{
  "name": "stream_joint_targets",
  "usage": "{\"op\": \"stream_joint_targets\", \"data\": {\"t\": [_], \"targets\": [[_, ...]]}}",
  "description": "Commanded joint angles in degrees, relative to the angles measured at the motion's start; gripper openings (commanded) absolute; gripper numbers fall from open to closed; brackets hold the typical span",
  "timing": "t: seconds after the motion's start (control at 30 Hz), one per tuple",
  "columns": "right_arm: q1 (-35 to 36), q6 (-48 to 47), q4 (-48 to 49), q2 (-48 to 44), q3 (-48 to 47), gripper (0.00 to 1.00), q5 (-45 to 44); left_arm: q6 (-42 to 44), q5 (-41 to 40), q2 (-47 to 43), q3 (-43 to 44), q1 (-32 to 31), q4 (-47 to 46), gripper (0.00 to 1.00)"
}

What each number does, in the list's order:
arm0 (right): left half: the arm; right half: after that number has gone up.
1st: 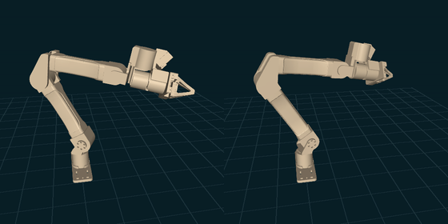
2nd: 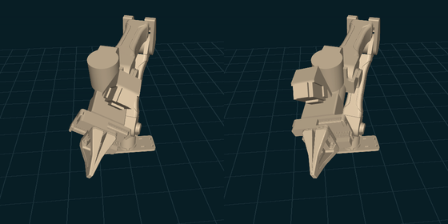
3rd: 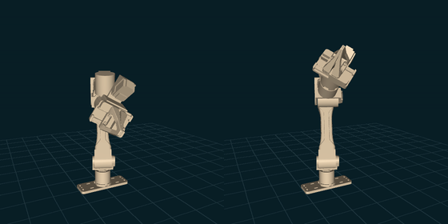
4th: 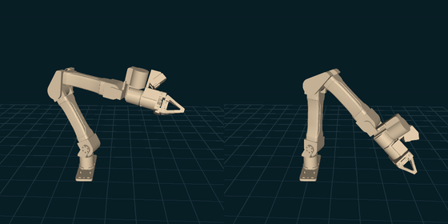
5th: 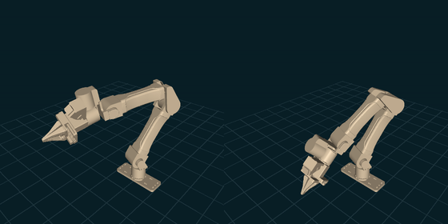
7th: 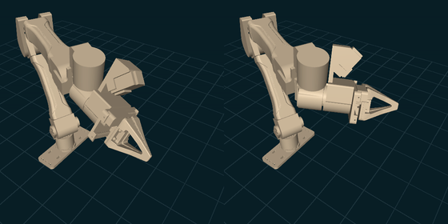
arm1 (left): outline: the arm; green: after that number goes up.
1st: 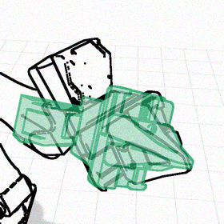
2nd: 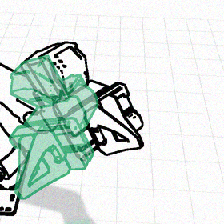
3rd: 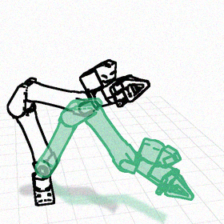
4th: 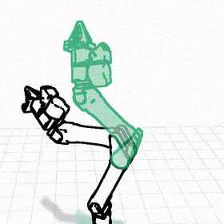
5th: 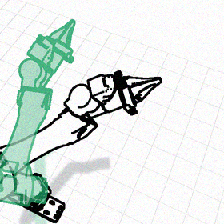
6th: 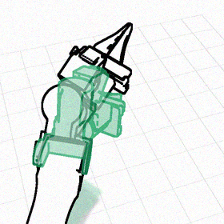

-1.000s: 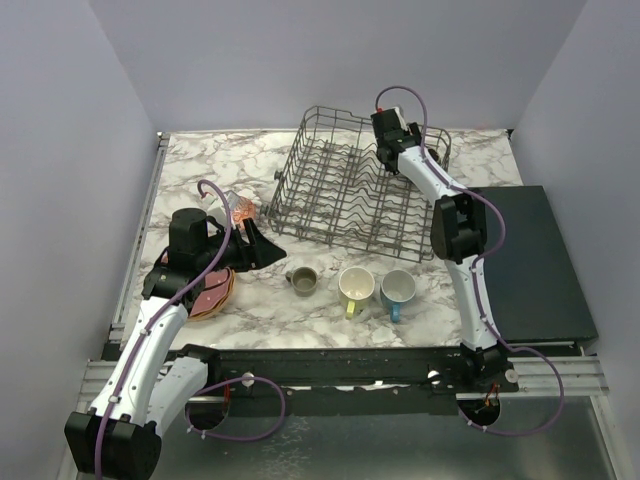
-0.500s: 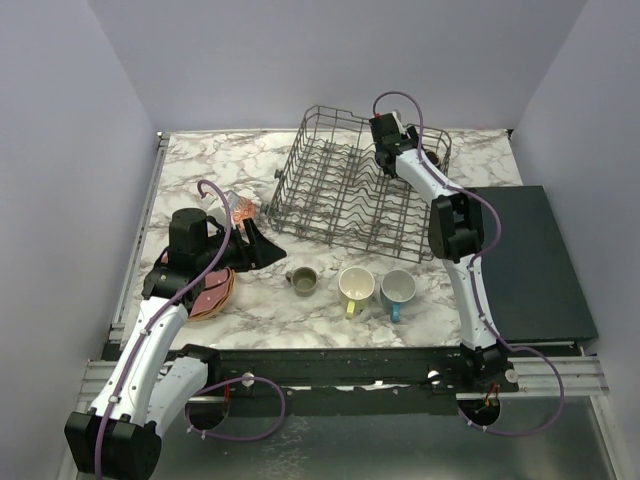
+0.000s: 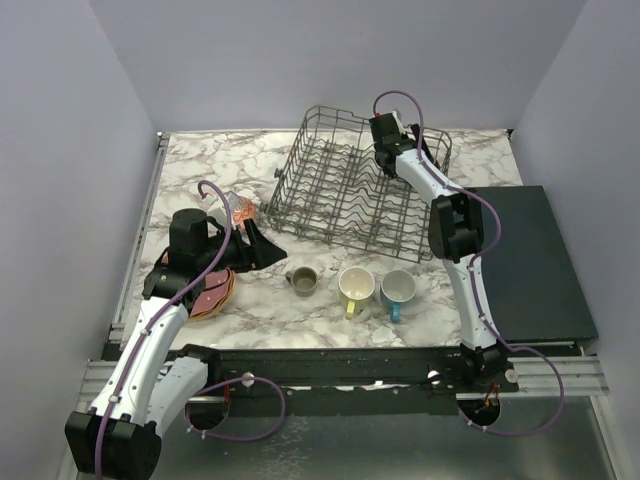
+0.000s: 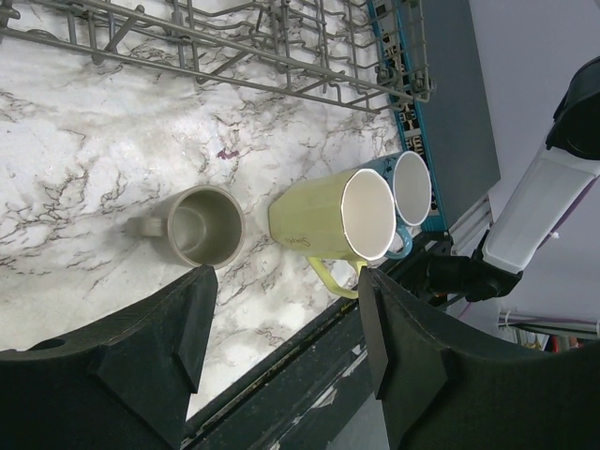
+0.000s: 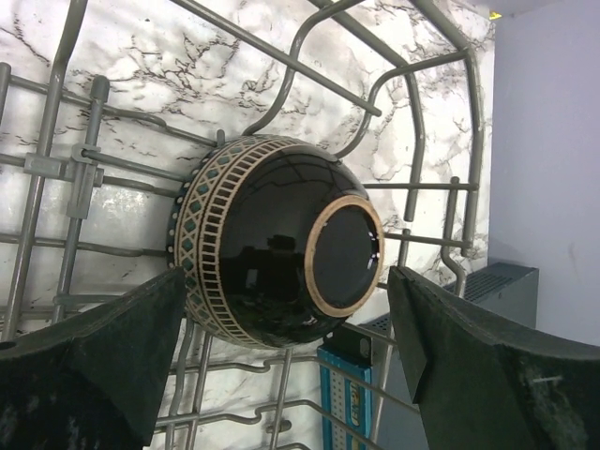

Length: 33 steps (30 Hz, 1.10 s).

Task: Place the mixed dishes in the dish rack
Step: Turn the bowl upside down on the dish rack.

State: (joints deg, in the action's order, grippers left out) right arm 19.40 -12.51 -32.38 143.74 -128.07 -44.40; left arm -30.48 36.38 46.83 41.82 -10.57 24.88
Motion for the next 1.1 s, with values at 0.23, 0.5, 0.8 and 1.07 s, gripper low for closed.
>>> {"op": "stream_joint_targets", "data": {"t": [0.23,0.5,0.8,1.07], "targets": [[-0.2,1.5,0.0,-1.0,-0.1,0.97,-0.7,0.1,-0.8,-0.5,-0.6,0.2,-1.2,0.69],[-0.1,3.1,-1.3,-3.1,0.1,0.98,0.7,0.1,-0.8,-0.5,-0.6,0.2,-1.2,0.69],[0.4,6.6,-5.3,-6.8,0.3,1.00,2.8,0.0,-0.7,-0.8,-0.6,0.2,-1.2,0.70],[0.5,12.0,-5.8,-15.2,7.0,1.00,8.4,0.2,-0.6,-1.3,-0.5,0.2,-1.3,0.70]]}}
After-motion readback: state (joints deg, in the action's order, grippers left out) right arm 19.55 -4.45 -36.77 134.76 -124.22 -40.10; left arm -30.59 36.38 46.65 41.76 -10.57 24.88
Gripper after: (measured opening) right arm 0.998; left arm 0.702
